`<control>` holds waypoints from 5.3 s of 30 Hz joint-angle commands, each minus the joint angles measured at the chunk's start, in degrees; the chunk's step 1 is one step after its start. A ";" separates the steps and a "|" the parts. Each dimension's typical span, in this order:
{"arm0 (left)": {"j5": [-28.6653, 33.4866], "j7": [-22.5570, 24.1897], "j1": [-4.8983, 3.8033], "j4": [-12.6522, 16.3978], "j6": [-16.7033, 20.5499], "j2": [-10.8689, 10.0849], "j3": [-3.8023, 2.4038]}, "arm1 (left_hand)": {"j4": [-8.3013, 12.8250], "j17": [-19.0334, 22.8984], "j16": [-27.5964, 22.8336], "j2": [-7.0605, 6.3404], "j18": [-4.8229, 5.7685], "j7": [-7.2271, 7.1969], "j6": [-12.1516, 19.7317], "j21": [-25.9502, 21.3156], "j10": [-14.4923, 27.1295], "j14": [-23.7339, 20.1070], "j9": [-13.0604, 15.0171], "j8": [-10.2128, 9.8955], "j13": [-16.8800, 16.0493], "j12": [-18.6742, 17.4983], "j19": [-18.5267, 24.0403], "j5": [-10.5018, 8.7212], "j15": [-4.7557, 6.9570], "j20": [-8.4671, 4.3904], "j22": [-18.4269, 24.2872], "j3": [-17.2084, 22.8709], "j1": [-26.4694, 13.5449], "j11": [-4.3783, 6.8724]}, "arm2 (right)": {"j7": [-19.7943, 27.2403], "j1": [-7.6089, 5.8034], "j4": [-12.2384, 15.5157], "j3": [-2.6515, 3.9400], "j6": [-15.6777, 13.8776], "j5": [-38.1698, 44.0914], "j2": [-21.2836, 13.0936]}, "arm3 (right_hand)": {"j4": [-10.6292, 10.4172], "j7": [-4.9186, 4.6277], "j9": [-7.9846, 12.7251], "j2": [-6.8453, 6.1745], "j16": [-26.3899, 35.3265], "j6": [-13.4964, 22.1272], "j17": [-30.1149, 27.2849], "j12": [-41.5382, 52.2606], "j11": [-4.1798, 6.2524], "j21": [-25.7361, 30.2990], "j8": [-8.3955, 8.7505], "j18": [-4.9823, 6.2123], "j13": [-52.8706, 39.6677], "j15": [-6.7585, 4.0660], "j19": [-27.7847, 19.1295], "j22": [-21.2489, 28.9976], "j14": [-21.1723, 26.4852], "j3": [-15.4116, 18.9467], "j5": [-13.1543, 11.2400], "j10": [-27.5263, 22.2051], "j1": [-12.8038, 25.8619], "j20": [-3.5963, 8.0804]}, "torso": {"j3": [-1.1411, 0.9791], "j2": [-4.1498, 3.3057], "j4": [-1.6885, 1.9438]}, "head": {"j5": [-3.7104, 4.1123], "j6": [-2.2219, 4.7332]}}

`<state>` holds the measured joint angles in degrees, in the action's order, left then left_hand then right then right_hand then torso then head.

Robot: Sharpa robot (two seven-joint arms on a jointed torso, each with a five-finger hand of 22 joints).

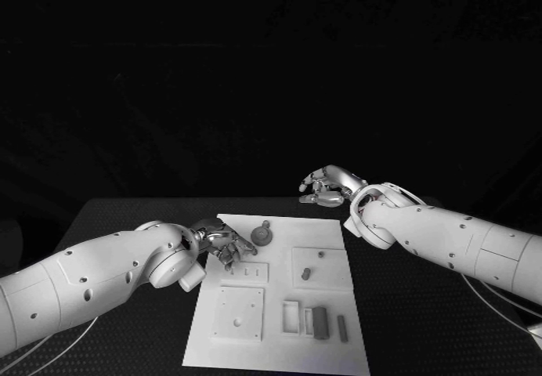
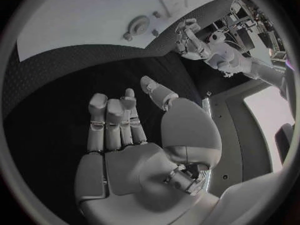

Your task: Assemble the parts on the task board

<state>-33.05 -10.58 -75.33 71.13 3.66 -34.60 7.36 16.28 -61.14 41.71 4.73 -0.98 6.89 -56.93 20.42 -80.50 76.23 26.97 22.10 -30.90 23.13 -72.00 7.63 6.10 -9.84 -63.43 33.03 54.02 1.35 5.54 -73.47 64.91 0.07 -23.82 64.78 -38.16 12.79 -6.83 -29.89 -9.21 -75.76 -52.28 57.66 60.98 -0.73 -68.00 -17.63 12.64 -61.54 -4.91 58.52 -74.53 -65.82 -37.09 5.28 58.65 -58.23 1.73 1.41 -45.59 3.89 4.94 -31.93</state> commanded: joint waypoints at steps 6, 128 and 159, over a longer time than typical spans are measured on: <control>-10.06 -14.45 -0.35 0.84 -3.56 1.71 0.17 | 0.04 -0.81 10.90 -0.19 -2.28 -3.33 -1.92 6.54 -1.11 4.38 3.59 -1.08 -10.08 9.54 -5.79 3.13 3.02 -3.35 -6.47 0.53 0.25 1.62 | 1.64 -0.28 -0.68 0.07 -0.54 -1.76 0.60 | -0.41 -0.77 -0.07 -0.55 0.30 -0.56 -0.07 -0.34 -0.50 0.25 0.28 2.36 0.11 0.08 -0.21 0.07 0.21 0.00 0.10 -0.01 0.17 -0.12 | 0.01 -0.02 0.04 | -0.13 -0.70; -33.31 -17.24 0.51 2.61 -1.05 4.23 2.69 | 0.27 11.89 28.22 -0.85 -0.47 -6.01 -9.26 8.95 -1.16 0.64 9.11 1.55 -12.94 15.29 -7.91 16.28 5.33 -4.93 -12.72 5.93 -8.53 4.10 | 1.00 -0.40 -0.91 0.15 0.49 -0.84 0.82 | -0.61 -0.84 -0.35 -0.31 0.44 -0.46 -0.17 -0.35 -0.58 0.56 0.38 2.36 0.41 0.17 -0.56 -0.02 0.60 0.19 0.11 -0.40 0.28 -0.32 | 0.13 0.06 0.02 | -0.48 -2.93; -32.65 -17.43 0.80 3.07 -3.62 4.13 2.74 | 0.29 12.46 28.81 -0.85 -0.34 -6.02 -9.30 9.14 -1.13 0.50 9.20 1.55 -12.85 15.54 -7.86 16.92 5.32 -4.86 -12.76 6.01 -8.61 4.11 | 0.97 -0.40 -0.90 0.15 0.66 -0.84 0.81 | -0.60 -0.84 -0.42 -0.27 0.43 -0.47 -0.17 -0.31 -0.58 0.59 0.40 2.36 0.46 0.17 -0.58 -0.05 0.64 0.21 0.11 -0.44 0.25 -0.34 | 0.13 0.06 0.03 | -0.25 -3.51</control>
<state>-65.92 -27.01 -75.16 74.17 3.30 -30.41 9.63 17.45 -48.72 70.29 3.21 -0.86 5.07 -58.69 29.34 -81.77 79.79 36.14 23.46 -43.81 38.29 -78.41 24.34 8.63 -13.48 -74.92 37.79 45.30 5.12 6.23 -73.85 63.94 0.19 -23.79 63.52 -37.36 12.64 -6.83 -30.22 -9.21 -75.55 -52.29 57.58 60.77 -1.12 -67.79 -17.63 12.64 -61.15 -4.73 58.33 -74.55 -65.71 -36.93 5.28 58.26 -58.24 1.51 1.54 -45.53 3.91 4.68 -35.40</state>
